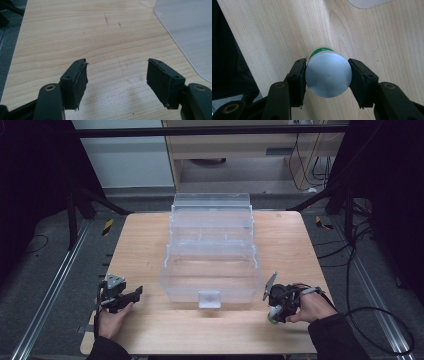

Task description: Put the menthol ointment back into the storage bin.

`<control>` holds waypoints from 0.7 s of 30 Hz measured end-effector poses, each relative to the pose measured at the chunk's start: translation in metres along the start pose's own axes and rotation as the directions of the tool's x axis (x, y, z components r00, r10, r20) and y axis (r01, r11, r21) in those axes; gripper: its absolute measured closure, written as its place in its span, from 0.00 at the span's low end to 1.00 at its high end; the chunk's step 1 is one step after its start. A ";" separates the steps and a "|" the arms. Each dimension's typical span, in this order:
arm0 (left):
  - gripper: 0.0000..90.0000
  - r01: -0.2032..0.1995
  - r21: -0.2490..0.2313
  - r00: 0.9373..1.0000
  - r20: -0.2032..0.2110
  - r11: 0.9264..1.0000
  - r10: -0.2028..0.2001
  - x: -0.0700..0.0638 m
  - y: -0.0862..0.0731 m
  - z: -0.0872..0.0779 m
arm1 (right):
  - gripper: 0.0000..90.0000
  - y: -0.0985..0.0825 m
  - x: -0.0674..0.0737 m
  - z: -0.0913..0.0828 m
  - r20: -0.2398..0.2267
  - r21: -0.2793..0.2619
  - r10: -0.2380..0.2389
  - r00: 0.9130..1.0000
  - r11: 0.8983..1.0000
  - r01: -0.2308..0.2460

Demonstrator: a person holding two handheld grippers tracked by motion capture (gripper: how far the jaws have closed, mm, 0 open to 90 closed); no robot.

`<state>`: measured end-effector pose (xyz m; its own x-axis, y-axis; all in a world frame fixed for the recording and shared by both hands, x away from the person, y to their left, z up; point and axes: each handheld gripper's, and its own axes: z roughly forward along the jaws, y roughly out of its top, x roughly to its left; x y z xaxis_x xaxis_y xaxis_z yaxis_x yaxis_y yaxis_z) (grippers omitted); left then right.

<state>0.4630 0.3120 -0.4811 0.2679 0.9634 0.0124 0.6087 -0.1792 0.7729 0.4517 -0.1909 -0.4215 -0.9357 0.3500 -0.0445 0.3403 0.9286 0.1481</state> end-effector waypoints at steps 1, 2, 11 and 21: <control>0.36 0.000 -0.001 1.000 0.000 1.000 0.000 0.000 0.000 0.000 | 0.56 0.000 0.000 -0.002 0.005 -0.004 -0.001 1.000 1.000 0.001; 0.36 -0.001 -0.004 1.000 0.000 1.000 0.001 0.000 0.000 -0.001 | 0.56 0.000 -0.001 -0.005 0.004 -0.012 -0.001 1.000 1.000 0.001; 0.36 0.000 -0.004 1.000 0.000 1.000 0.000 0.000 0.000 -0.001 | 0.56 0.003 -0.004 -0.039 0.023 -0.075 0.028 0.999 0.997 -0.026; 0.36 0.001 -0.004 1.000 0.002 1.000 -0.001 0.000 0.000 -0.001 | 0.56 0.009 -0.007 -0.072 0.042 -0.119 0.031 0.999 0.993 -0.026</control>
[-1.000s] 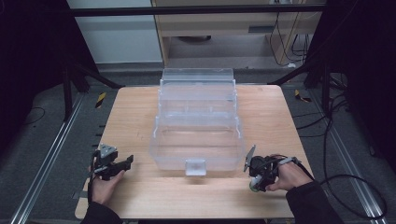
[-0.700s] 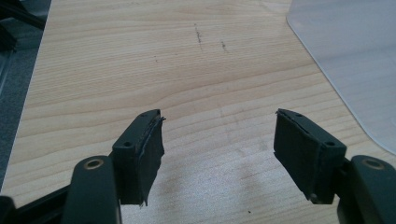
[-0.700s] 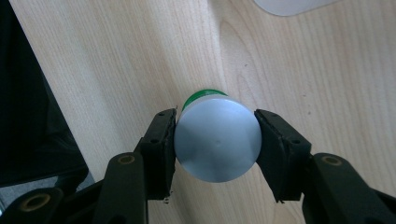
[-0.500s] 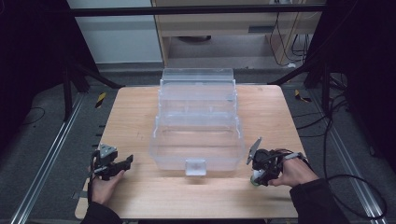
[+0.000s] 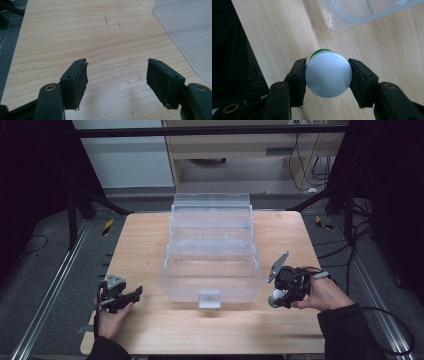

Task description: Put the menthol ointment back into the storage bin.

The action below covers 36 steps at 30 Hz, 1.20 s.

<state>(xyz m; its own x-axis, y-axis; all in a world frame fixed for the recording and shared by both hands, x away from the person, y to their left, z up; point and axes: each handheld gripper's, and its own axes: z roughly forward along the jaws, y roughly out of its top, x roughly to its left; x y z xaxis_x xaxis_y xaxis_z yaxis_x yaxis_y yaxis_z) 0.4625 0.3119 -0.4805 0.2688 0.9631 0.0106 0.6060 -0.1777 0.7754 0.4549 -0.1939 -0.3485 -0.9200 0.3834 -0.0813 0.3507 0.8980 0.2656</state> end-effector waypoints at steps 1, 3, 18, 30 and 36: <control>0.36 -0.002 0.001 1.000 0.000 1.000 0.002 0.000 0.000 0.000 | 0.56 0.001 -0.001 -0.003 -0.001 -0.007 -0.004 1.000 1.000 0.004; 0.36 -0.001 0.000 1.000 0.000 1.000 0.001 0.000 0.000 0.000 | 0.56 0.005 -0.003 -0.008 0.011 -0.011 -0.009 1.000 1.000 0.009; 0.41 0.005 0.000 1.000 -0.006 1.000 -0.005 0.001 0.001 -0.001 | 0.56 0.027 -0.015 -0.029 0.005 -0.044 -0.008 1.000 0.999 0.008; 0.44 0.008 0.007 1.000 -0.007 1.000 -0.008 0.001 0.001 -0.001 | 0.56 0.050 -0.029 -0.036 0.018 -0.053 -0.007 1.000 0.999 0.008; 0.45 0.008 0.005 1.000 -0.004 1.000 -0.008 0.001 0.001 -0.002 | 0.56 0.057 -0.031 -0.034 0.016 -0.051 -0.017 1.000 0.999 0.018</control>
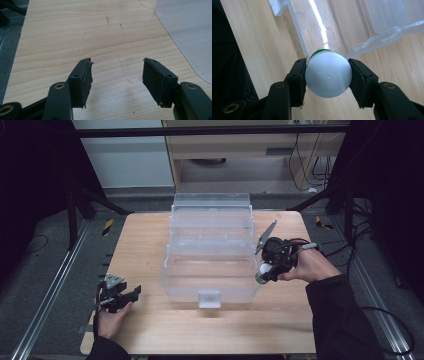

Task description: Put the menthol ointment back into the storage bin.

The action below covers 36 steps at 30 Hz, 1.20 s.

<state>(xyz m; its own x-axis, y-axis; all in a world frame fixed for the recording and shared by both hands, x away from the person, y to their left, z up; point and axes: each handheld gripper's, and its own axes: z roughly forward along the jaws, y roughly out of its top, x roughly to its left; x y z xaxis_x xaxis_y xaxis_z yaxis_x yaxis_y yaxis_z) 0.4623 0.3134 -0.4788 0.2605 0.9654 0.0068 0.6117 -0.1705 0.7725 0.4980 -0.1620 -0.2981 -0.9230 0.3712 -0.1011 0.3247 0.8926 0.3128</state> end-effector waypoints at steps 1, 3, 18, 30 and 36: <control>0.45 0.000 -0.001 1.000 0.002 1.000 0.000 0.000 0.000 0.000 | 0.56 0.003 -0.003 0.001 -0.005 -0.002 0.005 1.000 1.000 -0.005; 0.45 -0.001 -0.001 1.000 0.003 1.000 0.001 0.000 0.000 0.000 | 0.56 0.005 -0.004 0.002 0.001 -0.009 0.003 1.000 1.000 -0.003; 0.45 0.001 -0.001 1.000 0.008 1.000 -0.001 0.001 0.000 0.000 | 0.56 0.027 -0.010 0.024 -0.009 0.002 -0.036 0.999 0.999 0.036; 0.45 0.003 -0.004 1.000 0.008 1.000 -0.003 0.001 0.000 -0.001 | 0.56 0.035 -0.009 0.044 -0.019 0.022 -0.052 0.998 0.998 0.052; 0.45 0.001 -0.004 1.000 0.008 1.000 -0.001 0.001 0.000 -0.001 | 0.56 0.031 -0.011 0.053 -0.025 0.030 -0.038 0.999 0.999 0.038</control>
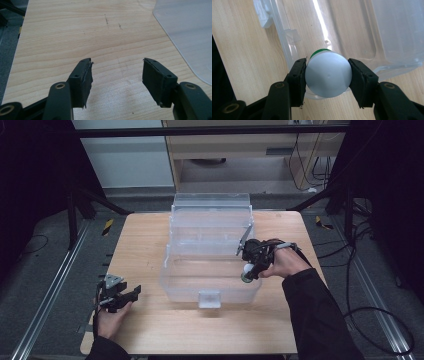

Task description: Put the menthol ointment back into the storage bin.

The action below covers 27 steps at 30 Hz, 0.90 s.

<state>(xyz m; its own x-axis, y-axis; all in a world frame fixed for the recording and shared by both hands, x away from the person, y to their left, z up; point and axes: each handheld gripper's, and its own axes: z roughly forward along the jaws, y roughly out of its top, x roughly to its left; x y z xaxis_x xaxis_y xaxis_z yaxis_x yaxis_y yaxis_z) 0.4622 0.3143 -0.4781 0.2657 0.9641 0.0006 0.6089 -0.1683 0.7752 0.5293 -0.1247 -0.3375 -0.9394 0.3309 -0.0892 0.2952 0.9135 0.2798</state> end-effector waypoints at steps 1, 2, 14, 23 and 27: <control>0.45 0.000 -0.001 1.000 0.000 1.000 0.000 0.000 0.000 0.000 | 0.56 -0.002 0.000 0.003 -0.005 0.003 -0.004 1.000 1.000 0.004; 0.45 0.000 -0.001 1.000 0.000 1.000 0.000 0.000 0.000 0.000 | 0.56 -0.002 0.000 0.003 -0.005 0.003 -0.004 1.000 1.000 0.004; 0.45 0.000 -0.001 1.000 0.000 1.000 0.000 0.000 0.000 0.000 | 0.56 -0.008 -0.003 0.021 -0.020 0.021 0.002 1.000 1.000 -0.001; 0.45 0.000 -0.001 1.000 0.000 1.000 0.000 0.000 0.000 0.000 | 0.56 -0.012 -0.004 0.032 -0.028 0.039 0.010 1.000 0.999 -0.009; 0.45 -0.002 0.001 1.000 0.001 1.000 0.002 0.000 0.000 0.000 | 0.56 -0.012 -0.003 0.035 -0.030 0.041 0.012 0.999 0.999 -0.011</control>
<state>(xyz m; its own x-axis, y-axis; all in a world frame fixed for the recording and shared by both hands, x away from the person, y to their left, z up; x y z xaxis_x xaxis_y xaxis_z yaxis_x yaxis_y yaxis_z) 0.4621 0.3144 -0.4778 0.2677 0.9635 0.0017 0.6090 -0.1706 0.7746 0.5348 -0.1288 -0.3741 -0.9405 0.3350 -0.0566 0.3126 0.9187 0.2415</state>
